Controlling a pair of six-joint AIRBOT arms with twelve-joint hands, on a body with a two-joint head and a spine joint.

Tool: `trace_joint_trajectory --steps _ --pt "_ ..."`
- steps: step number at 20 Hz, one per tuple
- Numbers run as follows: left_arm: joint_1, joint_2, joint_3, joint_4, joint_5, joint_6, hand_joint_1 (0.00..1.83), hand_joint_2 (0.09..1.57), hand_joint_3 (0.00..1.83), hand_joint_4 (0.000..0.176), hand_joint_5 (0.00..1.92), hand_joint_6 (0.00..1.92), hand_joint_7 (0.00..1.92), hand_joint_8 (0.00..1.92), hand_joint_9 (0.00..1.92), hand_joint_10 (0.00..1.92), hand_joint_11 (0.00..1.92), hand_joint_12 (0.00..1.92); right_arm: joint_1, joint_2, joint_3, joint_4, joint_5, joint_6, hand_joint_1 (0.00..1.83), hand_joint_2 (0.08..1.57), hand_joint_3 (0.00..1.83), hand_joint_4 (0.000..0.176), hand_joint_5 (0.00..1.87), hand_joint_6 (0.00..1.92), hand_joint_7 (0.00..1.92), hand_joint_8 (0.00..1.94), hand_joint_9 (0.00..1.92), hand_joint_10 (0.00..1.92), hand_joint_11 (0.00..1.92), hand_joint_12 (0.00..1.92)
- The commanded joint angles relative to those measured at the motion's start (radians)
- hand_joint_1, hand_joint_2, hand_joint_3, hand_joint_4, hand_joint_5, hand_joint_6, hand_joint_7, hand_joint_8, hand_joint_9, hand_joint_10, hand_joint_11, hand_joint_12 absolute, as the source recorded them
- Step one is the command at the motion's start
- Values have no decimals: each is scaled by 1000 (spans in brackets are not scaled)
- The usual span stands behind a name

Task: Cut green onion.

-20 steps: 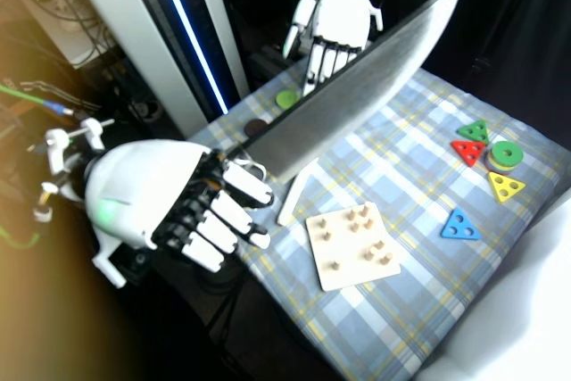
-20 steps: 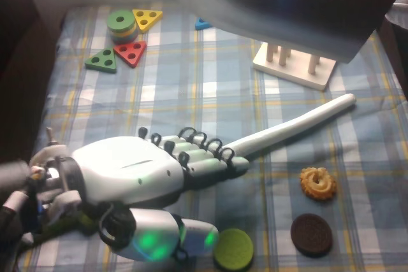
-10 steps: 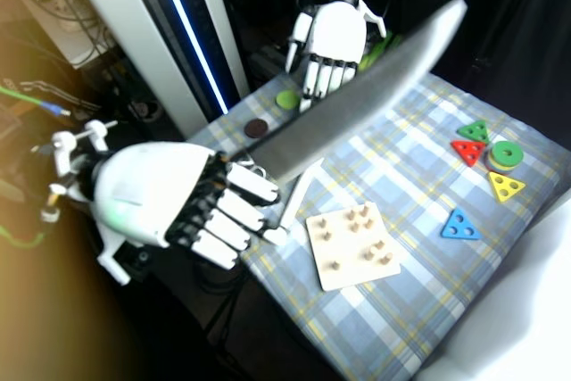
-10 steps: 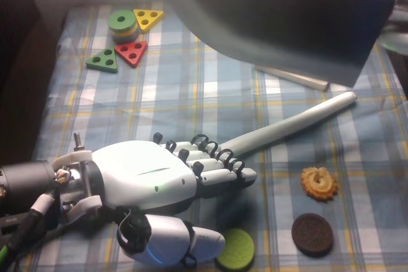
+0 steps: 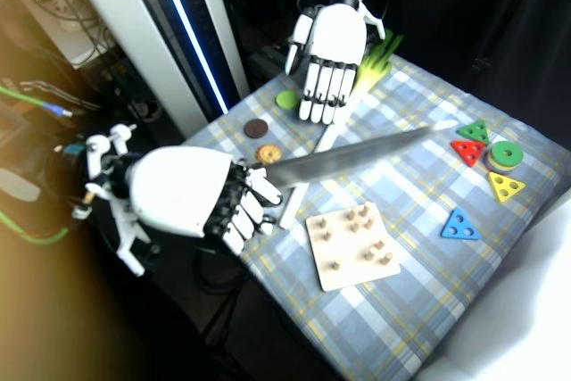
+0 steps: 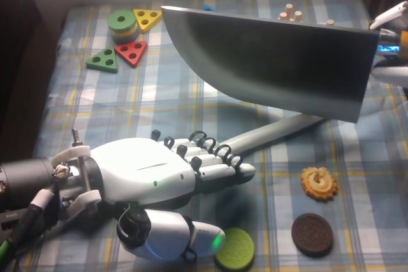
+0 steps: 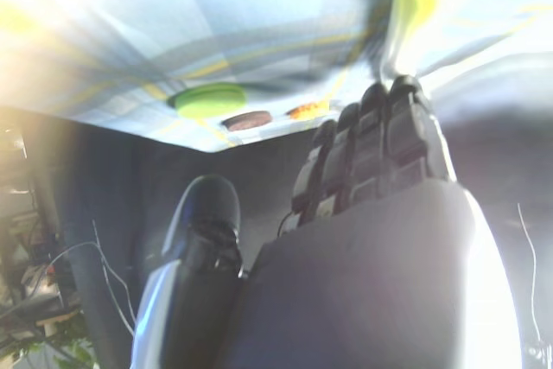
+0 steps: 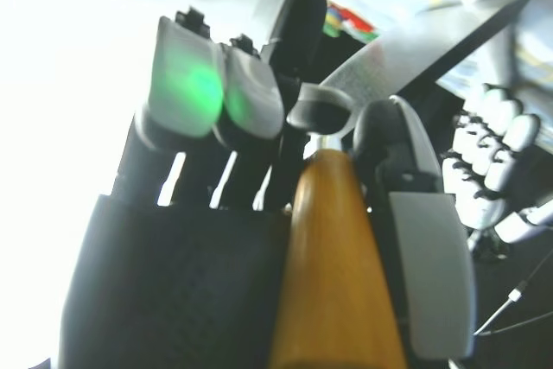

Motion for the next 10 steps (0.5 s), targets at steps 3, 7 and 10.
trace_joint_trajectory --steps 3,7,10 --pt "-6 -2 -2 -34 -72 -6 0 1439 3 0 0 0 0 0 0 0 0 0 -7 10 -13 1 104 6 461 1461 3 32 1228 1921 1406 1941 1513 1921 1556 1921" --pt "-6 19 -7 -88 -125 -7 0 1430 0 0 0 0 0 0 0 0 0 0 -18 10 -15 13 124 12 403 1475 4 42 1187 1921 1380 1941 1488 1921 1509 1921" --pt "-9 38 -10 -125 -176 -8 0 1415 0 0 0 0 0 0 0 0 0 0 -6 10 -3 64 216 7 423 1502 7 49 1145 1921 1384 1941 1484 1921 1499 1921"
